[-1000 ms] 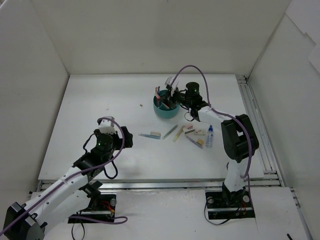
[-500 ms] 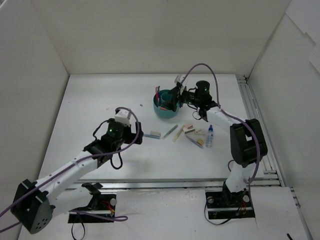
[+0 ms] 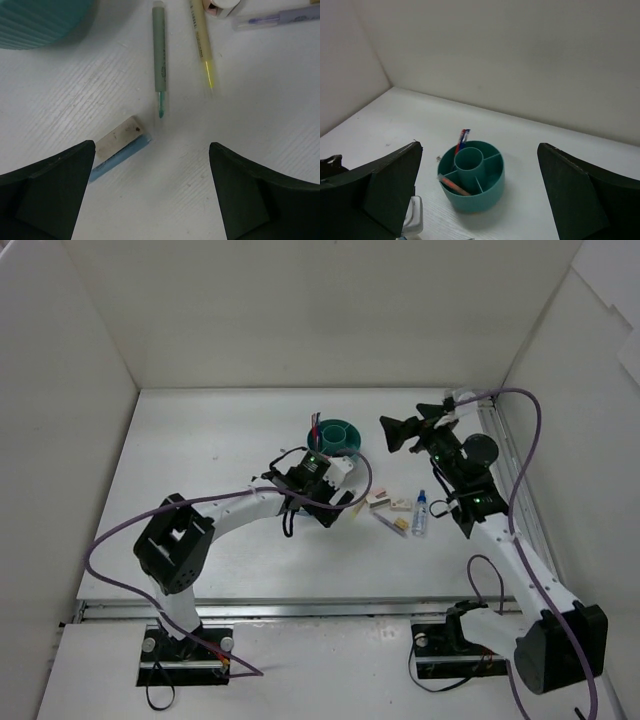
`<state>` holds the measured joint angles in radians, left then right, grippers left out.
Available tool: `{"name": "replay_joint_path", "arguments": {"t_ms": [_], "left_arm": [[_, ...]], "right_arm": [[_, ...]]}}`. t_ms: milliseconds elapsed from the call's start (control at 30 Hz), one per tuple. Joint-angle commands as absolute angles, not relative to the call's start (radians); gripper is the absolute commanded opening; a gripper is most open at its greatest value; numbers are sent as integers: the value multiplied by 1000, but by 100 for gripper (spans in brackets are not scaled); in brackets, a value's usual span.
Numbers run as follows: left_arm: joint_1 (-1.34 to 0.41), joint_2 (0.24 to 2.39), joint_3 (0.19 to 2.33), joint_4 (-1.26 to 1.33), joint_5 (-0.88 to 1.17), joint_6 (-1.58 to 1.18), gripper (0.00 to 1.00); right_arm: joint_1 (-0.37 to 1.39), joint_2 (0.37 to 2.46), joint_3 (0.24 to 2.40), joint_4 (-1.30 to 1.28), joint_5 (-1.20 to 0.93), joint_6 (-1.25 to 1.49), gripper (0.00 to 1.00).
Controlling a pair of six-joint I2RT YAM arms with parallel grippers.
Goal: Sort the stationery into containers
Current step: Pick up the pen from the center of the board.
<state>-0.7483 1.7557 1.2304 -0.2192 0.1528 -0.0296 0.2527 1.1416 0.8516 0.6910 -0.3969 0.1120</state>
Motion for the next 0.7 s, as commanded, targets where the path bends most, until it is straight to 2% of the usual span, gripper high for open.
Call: {"name": "replay_joint_path", "arguments": {"t_ms": [0,133,333,500,667], "left_arm": [[-764,1787,1311,-275,199,66,92],[-784,1848,1361,-281,204,80,87],[-793,1963,1462,-318,187,90,72],[-793,1974,1470,-310,173,90,68],[-793,2011,1494,-318,170,98,49]], "right_arm": [[219,1034,805,686,-201,189,98],[204,933,775,569,-160,167,98],[193,867,755,476,-112,144,98],[187,857,750,463,-109,137,98],[181,867,756,443,-109,132,98]]}}
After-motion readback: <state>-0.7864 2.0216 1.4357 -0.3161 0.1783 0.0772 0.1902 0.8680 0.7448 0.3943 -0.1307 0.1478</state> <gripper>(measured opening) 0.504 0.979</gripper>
